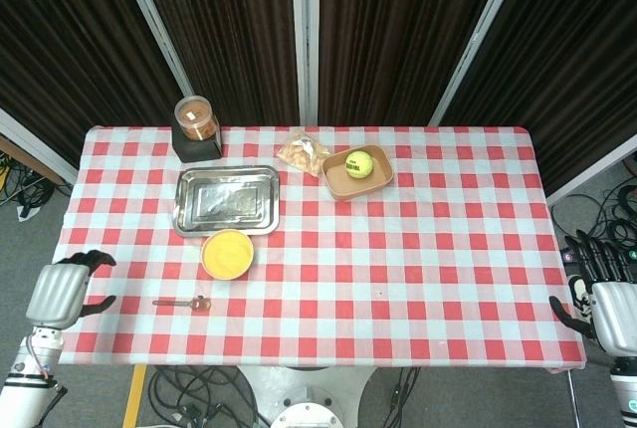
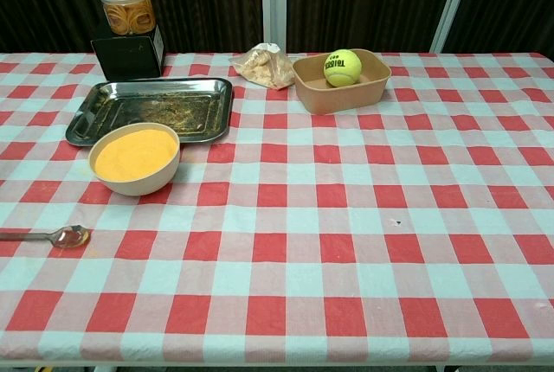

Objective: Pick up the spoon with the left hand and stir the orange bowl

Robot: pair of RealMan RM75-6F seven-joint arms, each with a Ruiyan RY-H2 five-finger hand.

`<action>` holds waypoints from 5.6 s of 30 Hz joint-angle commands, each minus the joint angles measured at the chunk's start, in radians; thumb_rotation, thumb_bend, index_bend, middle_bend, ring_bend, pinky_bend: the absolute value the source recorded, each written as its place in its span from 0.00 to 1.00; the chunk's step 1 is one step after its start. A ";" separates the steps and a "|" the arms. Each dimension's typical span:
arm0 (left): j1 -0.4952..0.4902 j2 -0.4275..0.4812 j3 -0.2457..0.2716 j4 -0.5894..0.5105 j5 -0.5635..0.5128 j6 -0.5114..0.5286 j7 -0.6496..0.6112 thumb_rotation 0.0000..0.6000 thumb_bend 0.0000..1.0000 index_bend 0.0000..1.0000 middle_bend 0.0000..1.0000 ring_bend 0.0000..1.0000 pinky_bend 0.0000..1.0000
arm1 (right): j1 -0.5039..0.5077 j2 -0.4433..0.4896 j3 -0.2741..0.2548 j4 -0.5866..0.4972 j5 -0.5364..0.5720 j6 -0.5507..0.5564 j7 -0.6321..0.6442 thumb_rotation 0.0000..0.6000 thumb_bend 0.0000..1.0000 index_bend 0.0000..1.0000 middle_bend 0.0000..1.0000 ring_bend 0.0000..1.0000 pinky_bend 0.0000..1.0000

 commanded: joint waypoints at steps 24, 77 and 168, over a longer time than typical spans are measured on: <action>-0.131 -0.216 0.035 0.116 -0.182 -0.290 0.048 1.00 0.29 0.58 0.85 0.86 0.93 | 0.030 0.007 0.009 -0.017 0.038 -0.060 -0.039 1.00 0.23 0.00 0.00 0.00 0.00; -0.268 -0.077 -0.045 -0.073 -0.301 -0.266 0.321 1.00 0.42 0.62 0.87 0.87 0.93 | 0.022 0.024 0.014 -0.001 0.030 -0.027 -0.019 1.00 0.23 0.00 0.00 0.00 0.00; -0.645 -0.190 0.020 0.045 -0.694 -0.425 0.522 1.00 0.34 0.58 0.87 0.87 0.93 | 0.019 0.045 0.018 -0.019 0.047 -0.030 -0.027 1.00 0.23 0.00 0.00 0.00 0.00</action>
